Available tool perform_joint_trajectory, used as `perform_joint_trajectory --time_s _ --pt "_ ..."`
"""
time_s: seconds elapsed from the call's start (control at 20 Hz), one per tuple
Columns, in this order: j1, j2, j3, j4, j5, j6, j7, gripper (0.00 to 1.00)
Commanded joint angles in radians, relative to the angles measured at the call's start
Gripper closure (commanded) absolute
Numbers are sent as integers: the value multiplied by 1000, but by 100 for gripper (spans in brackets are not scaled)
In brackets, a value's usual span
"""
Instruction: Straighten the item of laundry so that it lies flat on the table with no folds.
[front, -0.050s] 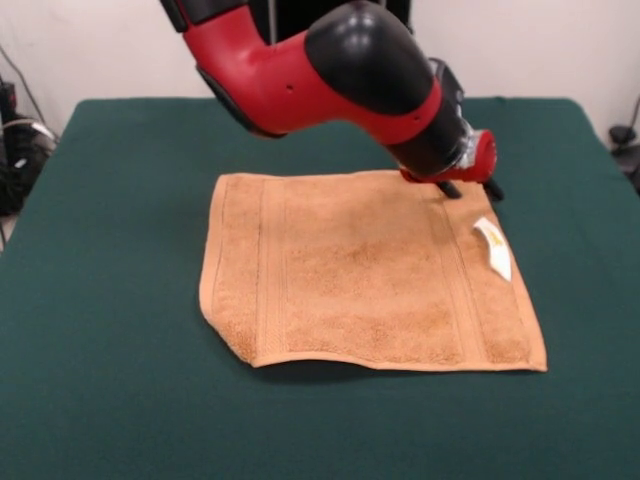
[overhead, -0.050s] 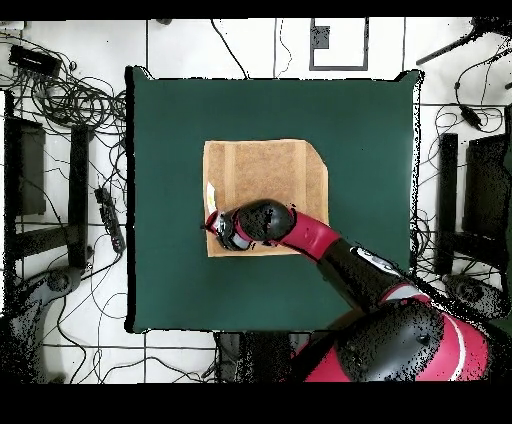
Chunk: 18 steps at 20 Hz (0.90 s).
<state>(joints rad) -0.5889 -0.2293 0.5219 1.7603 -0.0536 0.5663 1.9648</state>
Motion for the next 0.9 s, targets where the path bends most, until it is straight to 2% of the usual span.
perform_joint_trajectory --time_s 0.05,0.6,0.9 --pt "230 413 5 98 -92 -519 196 0" --pt "221 418 13 106 -88 -528 195 0" --pt "247 325 8 154 -50 -479 240 0"
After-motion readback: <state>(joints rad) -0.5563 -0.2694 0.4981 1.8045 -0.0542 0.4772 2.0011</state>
